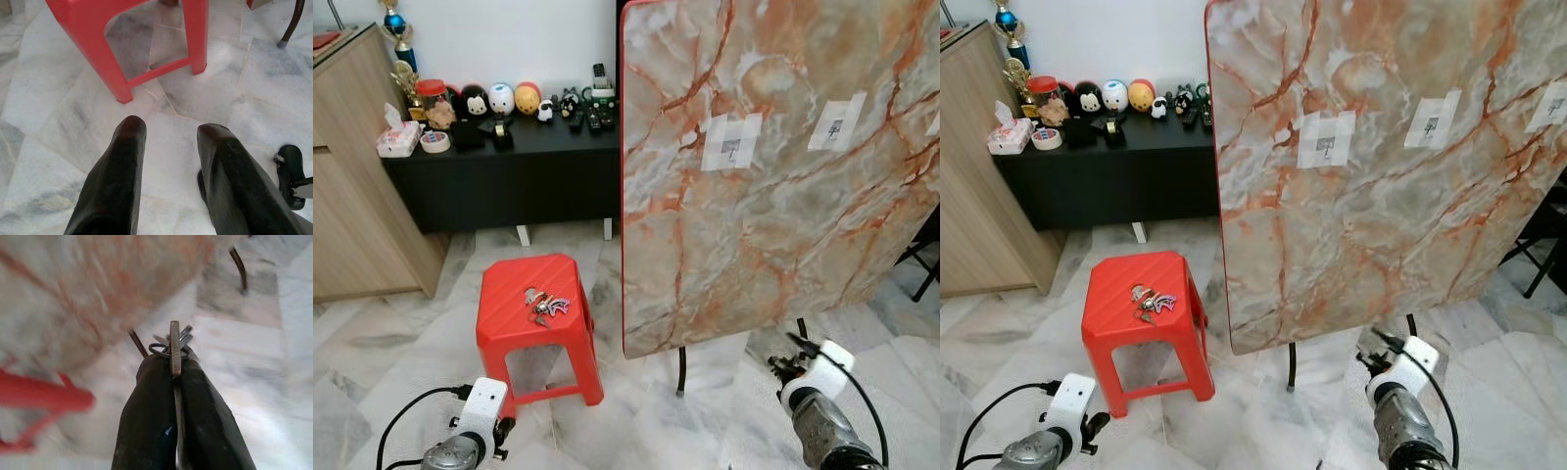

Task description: Hang keys on a hook

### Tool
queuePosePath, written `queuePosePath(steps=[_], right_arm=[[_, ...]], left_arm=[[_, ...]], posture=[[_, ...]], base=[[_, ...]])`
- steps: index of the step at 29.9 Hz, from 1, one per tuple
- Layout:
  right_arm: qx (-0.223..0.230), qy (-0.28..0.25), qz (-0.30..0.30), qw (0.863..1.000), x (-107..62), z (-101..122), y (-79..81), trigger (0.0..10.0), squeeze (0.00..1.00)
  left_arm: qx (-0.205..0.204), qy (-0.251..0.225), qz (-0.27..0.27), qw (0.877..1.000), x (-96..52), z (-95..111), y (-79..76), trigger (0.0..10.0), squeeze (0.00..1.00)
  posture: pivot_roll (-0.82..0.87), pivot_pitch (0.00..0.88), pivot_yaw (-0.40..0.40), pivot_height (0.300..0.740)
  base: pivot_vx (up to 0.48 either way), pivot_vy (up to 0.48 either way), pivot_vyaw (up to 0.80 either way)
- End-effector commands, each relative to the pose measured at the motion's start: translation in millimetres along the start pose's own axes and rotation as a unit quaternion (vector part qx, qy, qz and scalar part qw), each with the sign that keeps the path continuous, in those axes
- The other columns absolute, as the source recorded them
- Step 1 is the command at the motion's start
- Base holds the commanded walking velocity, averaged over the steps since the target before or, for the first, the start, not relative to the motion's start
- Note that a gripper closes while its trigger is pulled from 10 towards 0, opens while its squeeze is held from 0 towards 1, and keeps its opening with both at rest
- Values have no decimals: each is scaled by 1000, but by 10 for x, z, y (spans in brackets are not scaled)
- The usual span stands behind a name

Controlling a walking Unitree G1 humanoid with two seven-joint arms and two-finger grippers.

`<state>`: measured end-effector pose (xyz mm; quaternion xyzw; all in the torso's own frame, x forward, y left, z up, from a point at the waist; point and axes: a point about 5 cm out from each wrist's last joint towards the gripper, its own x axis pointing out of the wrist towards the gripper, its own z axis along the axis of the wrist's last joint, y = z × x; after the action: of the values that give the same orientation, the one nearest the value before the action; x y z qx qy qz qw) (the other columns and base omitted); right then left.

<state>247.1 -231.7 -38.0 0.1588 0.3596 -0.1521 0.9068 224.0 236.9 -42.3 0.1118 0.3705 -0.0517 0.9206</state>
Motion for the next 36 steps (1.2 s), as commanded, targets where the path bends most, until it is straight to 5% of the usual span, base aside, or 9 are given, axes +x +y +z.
queuePosePath(steps=[1,5,8,15,16,26,30,36], right_arm=[[-56,67,-33,996,-54,-277,-176,10000,0],[-141,154,-26,977,-161,-679,-265,10000,0],[-156,186,-34,970,-219,-842,-312,10000,0],[-69,159,-65,983,-193,-805,-245,10000,0],[-30,141,-82,986,-178,-757,-248,10000,0],[14,-64,-106,992,-55,-26,-170,10000,0],[-11,-158,-88,984,-65,269,-32,10000,0],[-48,-230,-70,969,-111,477,88,10000,0]], left_arm=[[10,9,-8,1000,4,-34,-20,10000,0],[28,20,-27,999,-4,-90,-61,10000,0],[41,24,-38,998,-10,-119,-83,10000,0],[40,15,-42,998,-16,-122,-82,10000,0],[42,13,-42,998,-17,-120,-82,10000,0],[38,-33,-11,999,-26,-16,7,10000,0],[33,-54,1,998,-18,43,7,10000,0],[32,-62,3,998,-13,64,-8,10000,0]], posture=[[64,0,-26,740],[73,0,-22,740],[90,0,-24,740],[81,0,-13,740],[81,0,-13,740],[84,0,-12,740],[75,0,-10,740],[73,0,-14,740]], base=[[0,0,0],[0,0,0],[0,0,0],[0,0,0],[0,0,0],[0,0,0],[0,0,0],[0,0,0]])
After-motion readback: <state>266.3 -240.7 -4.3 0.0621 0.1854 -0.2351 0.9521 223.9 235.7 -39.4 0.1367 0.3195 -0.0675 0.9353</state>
